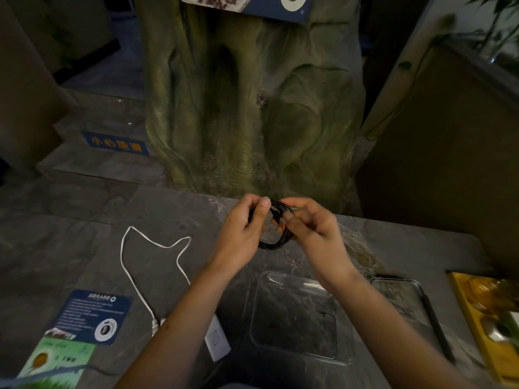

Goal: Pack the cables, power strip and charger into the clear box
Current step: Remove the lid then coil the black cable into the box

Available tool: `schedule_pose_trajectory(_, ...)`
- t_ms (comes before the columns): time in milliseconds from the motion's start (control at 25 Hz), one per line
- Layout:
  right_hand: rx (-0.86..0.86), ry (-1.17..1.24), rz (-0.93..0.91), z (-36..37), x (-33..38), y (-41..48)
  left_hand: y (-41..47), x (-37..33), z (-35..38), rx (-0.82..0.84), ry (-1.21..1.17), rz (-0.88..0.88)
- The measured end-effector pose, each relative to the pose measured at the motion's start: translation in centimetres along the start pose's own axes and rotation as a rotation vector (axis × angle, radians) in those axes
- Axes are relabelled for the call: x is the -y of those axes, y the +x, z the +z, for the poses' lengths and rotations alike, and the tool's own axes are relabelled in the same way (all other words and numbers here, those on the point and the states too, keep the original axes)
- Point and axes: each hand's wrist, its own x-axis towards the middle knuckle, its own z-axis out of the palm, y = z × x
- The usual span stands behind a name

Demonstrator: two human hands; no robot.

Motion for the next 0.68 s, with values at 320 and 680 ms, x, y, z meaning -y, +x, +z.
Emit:
schedule_pose_trajectory(320, 0.123, -0.243, -0.149, 0.27, 0.64, -0.73, 0.40, 0.24, 0.13, 0.007, -0.091, -0.027)
schedule_pose_trajectory(680, -0.103, -0.382, -0.124, -0.61, 0.51, -0.59, -0.03, 0.87, 0.34, 0.092, 0.048, 0.039)
